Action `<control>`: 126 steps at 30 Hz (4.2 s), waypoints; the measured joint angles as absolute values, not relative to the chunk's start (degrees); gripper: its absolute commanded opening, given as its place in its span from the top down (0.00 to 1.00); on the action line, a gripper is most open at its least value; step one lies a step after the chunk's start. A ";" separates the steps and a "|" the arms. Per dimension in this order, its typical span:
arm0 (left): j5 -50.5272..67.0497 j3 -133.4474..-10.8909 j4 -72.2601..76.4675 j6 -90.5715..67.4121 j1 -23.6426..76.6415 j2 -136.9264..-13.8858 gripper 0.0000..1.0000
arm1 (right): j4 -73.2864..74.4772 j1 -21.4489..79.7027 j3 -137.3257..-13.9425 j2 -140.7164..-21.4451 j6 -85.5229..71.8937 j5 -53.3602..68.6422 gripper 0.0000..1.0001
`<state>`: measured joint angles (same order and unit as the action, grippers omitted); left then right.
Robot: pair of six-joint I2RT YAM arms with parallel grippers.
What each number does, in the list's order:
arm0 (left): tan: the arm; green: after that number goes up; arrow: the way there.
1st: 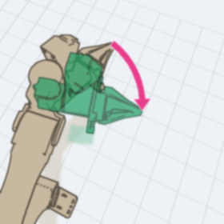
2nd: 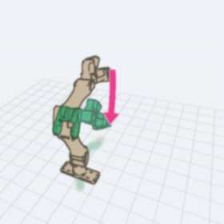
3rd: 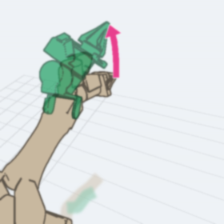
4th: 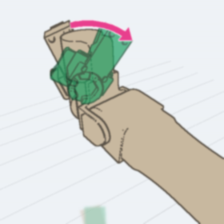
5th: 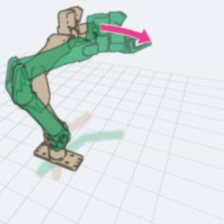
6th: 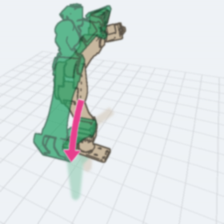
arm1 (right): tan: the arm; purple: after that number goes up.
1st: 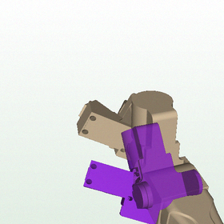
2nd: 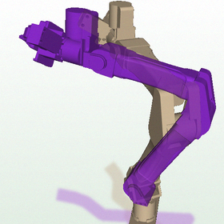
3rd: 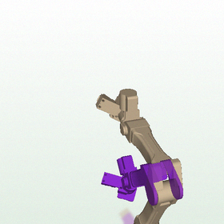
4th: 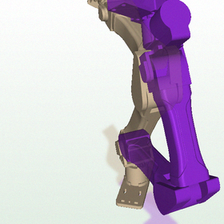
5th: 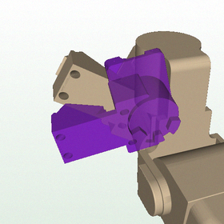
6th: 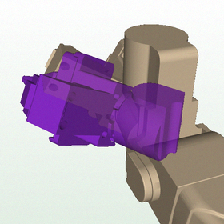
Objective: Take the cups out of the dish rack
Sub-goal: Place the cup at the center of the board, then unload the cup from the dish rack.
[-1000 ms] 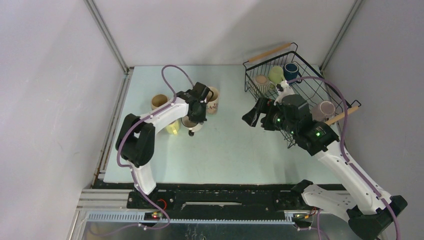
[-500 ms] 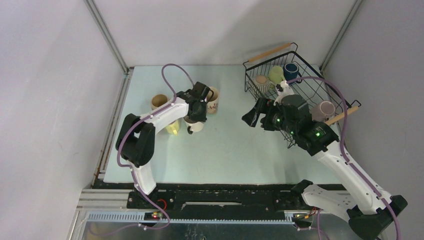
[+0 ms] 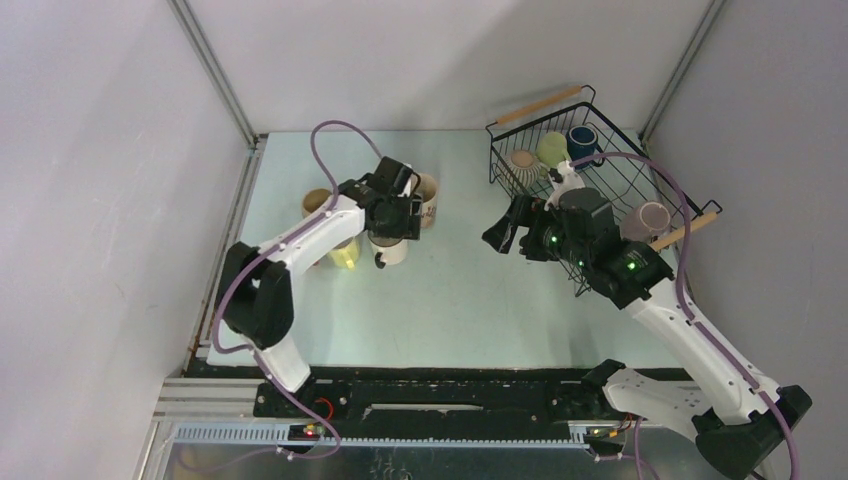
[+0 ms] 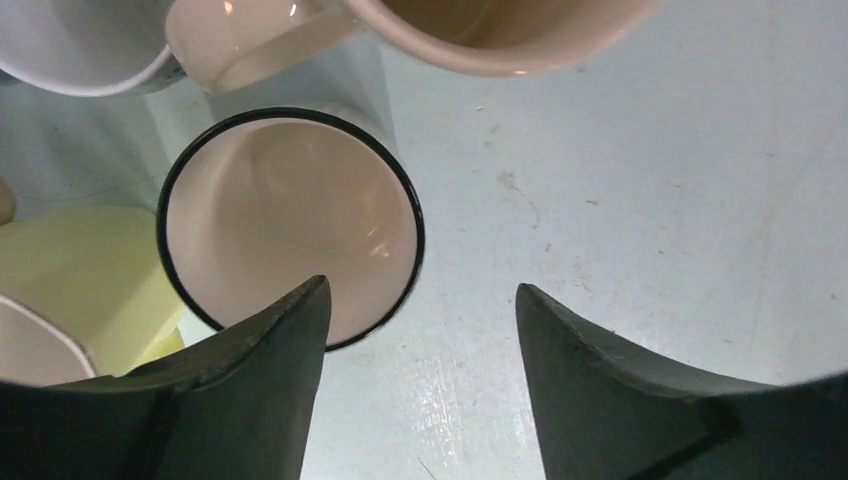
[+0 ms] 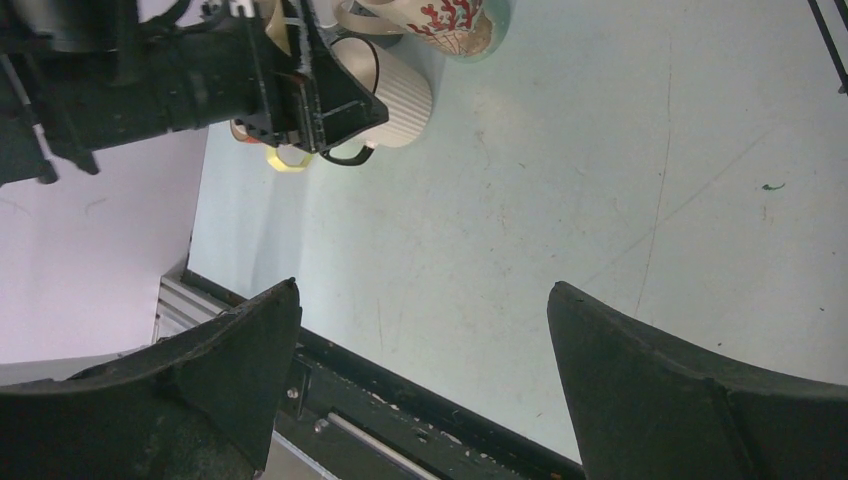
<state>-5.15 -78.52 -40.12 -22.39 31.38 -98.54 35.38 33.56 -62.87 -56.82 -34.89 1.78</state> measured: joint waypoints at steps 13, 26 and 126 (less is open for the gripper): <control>2.04 -77.73 -38.70 -20.97 31.38 -81.97 0.00 | 36.34 33.54 -65.43 -60.31 -34.89 0.56 0.00; 10.44 -67.07 -31.79 -20.45 31.40 -66.98 0.00 | 40.05 23.31 -72.71 -65.36 -33.67 -1.52 0.00; 19.79 -61.73 -27.51 -20.49 32.77 -61.69 0.00 | 48.95 -16.03 -98.04 -110.74 -24.86 -11.44 0.00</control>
<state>19.79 -61.73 -27.51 -20.49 32.77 -61.69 48.95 -16.03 -98.04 -110.74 -24.86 -11.44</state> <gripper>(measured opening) 0.996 0.994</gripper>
